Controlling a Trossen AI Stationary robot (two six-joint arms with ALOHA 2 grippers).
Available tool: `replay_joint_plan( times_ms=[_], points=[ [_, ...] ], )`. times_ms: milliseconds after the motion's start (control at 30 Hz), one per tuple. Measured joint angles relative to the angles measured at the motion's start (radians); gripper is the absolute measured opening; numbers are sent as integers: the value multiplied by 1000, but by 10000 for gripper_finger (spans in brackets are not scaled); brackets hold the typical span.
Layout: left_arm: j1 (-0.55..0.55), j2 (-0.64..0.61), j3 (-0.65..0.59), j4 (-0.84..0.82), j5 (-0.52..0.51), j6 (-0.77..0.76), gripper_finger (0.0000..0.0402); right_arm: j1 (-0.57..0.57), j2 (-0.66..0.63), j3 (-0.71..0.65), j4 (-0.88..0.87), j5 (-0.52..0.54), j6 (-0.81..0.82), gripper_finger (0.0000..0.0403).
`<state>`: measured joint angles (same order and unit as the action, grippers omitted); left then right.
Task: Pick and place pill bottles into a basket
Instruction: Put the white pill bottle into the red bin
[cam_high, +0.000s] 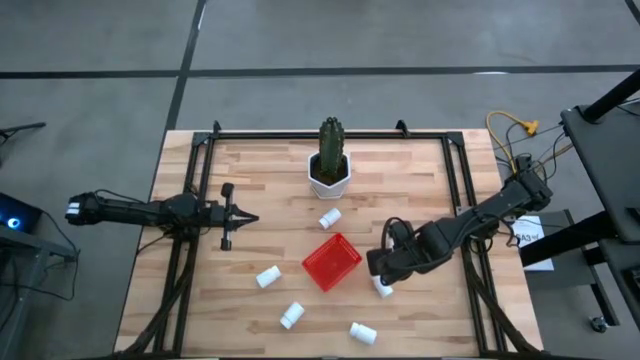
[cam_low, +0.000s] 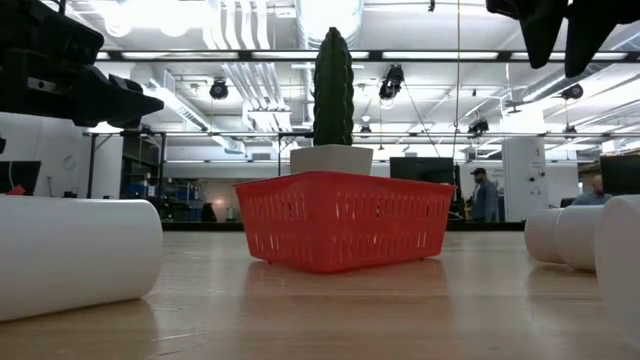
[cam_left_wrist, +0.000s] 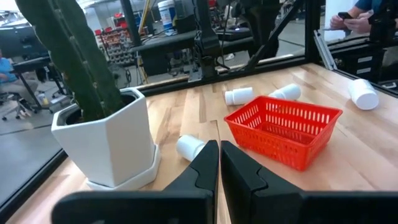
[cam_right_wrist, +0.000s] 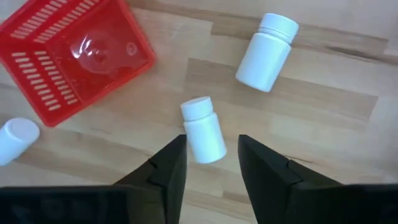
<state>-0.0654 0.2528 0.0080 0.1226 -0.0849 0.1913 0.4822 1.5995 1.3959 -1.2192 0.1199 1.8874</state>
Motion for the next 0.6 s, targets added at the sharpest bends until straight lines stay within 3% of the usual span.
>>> replay_joint_plan(
  times_ms=[400, 600],
  points=[
    [0, 0, 0, 0, 0, -1, 0, 0, -1, -3, 8, -18, 52, 140],
    [0, 0, 0, 0, 0, -1, 0, 0, 4, -10, 12, -23, 95, 166]
  ],
)
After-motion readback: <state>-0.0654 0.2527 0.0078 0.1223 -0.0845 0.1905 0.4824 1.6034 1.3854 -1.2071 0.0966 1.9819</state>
